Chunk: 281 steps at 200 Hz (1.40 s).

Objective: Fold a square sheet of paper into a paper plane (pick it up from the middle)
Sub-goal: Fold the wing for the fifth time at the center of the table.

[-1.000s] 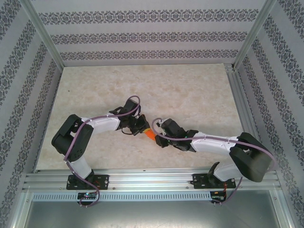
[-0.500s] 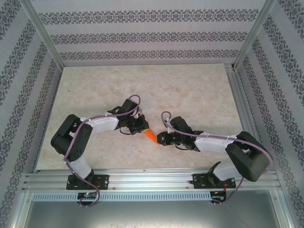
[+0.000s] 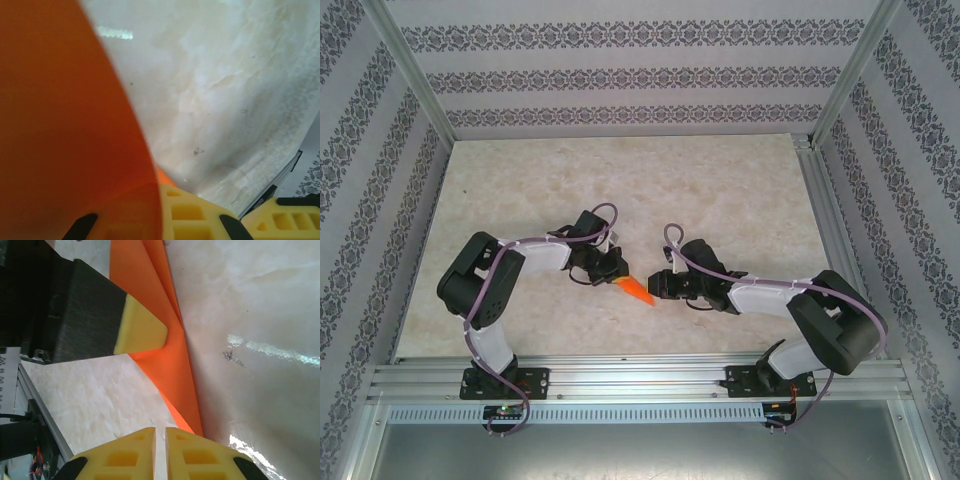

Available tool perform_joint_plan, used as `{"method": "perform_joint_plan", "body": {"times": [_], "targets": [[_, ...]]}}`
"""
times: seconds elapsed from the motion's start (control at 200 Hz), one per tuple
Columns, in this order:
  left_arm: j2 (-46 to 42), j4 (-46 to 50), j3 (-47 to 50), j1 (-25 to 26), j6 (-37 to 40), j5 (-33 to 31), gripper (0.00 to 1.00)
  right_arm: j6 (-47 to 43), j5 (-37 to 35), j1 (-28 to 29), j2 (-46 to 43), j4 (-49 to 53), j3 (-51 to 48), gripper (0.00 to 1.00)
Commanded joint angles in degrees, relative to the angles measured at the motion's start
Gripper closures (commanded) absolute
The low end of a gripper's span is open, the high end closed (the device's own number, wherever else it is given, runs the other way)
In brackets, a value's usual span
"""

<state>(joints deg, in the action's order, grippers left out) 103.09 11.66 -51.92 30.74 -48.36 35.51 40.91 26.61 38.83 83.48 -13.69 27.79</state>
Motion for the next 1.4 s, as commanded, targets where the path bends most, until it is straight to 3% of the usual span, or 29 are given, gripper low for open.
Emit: {"method": "perform_joint_plan", "body": {"times": [0.0,0.275,0.629,0.854,1.164,1.399], "targets": [[1.4,2.1,-1.4,-0.8,4.1,0.9,1.00,1.5,2.4,-0.6,1.6,-1.8,1.2,0.87],[-1.1,0.0,0.0,-1.3,4.8,3.3,1.00,4.5,5.1,-1.4,5.0,-5.2,1.4,0.80],[-1.8,-1.4,3.2,-2.3,10.4,4.5,1.00,9.1,9.4,-2.1,7.3,-10.2,1.9,0.80],[-1.5,-6.3,6.0,-3.9,11.7,8.5,1.00,11.4,12.5,-1.6,9.6,-13.9,1.8,0.86],[0.1,-8.0,7.1,-6.2,15.3,13.1,1.00,12.9,13.8,1.8,14.6,-15.9,3.9,0.88],[1.8,-8.2,7.5,-7.3,17.6,14.9,1.00,16.8,15.7,2.0,19.3,-23.2,3.0,0.89]]}}
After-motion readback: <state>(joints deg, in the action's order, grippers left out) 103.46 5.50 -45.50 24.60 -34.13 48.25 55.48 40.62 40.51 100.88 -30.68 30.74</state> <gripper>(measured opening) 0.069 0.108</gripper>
